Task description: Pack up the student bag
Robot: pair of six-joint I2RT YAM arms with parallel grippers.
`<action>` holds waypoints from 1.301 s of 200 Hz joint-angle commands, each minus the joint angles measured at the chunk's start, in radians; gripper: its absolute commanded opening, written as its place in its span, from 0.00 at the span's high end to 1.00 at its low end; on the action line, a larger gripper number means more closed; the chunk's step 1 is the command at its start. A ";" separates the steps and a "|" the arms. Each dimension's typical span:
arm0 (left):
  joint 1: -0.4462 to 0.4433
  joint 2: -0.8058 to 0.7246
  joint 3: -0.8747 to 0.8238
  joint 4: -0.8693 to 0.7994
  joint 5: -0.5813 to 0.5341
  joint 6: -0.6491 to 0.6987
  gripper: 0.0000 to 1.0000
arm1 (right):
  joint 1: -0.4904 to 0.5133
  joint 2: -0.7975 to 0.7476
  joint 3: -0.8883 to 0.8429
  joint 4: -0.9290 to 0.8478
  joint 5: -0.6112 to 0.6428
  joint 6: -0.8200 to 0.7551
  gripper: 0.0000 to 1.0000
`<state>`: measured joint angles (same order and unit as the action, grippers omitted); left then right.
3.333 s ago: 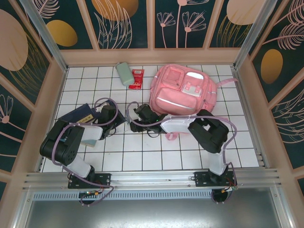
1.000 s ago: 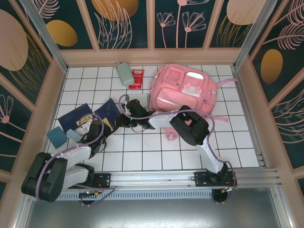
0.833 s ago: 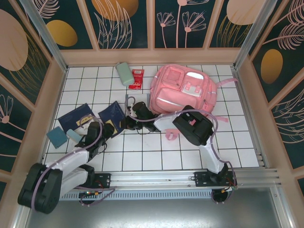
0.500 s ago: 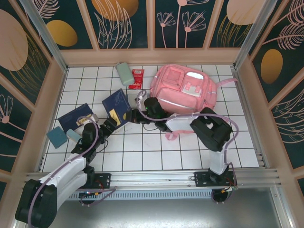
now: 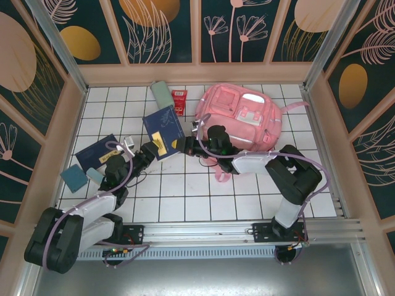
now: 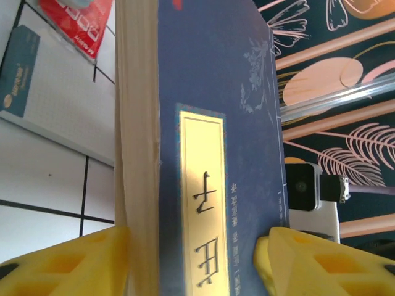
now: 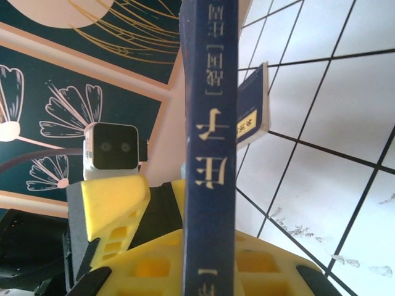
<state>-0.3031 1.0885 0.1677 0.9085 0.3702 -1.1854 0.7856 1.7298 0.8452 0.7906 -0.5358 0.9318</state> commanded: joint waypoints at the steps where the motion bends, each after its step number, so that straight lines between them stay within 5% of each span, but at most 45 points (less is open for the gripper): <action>1: -0.004 0.014 0.042 0.131 0.083 -0.018 0.47 | 0.003 -0.044 0.000 0.113 -0.048 0.015 1.00; 49: -0.004 0.019 0.042 0.165 0.102 -0.033 0.60 | 0.000 -0.036 -0.006 0.139 -0.067 0.031 1.00; 86: -0.004 -0.006 0.059 0.032 0.053 0.033 0.33 | 0.000 -0.037 -0.007 0.167 -0.084 0.051 1.00; 117: -0.003 -0.032 0.061 -0.114 -0.019 0.105 0.31 | -0.005 -0.062 -0.005 0.138 -0.079 0.029 1.00; 165: -0.003 0.015 0.067 -0.063 0.011 0.086 0.32 | -0.003 -0.049 -0.009 0.168 -0.091 0.049 1.00; 229: -0.004 -0.025 0.058 0.053 0.064 -0.012 0.78 | -0.011 -0.035 -0.033 0.167 -0.087 0.041 1.00; 246: -0.004 -0.056 0.062 0.019 0.059 -0.009 1.00 | -0.013 -0.044 -0.032 0.124 -0.071 0.014 0.78; 260: -0.004 -0.074 0.065 -0.004 0.056 -0.001 1.00 | -0.014 -0.061 -0.035 0.073 -0.052 -0.023 0.64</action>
<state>-0.3069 1.0538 0.2115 0.9073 0.4240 -1.1950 0.7692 1.7191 0.8200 0.8711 -0.5911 0.9730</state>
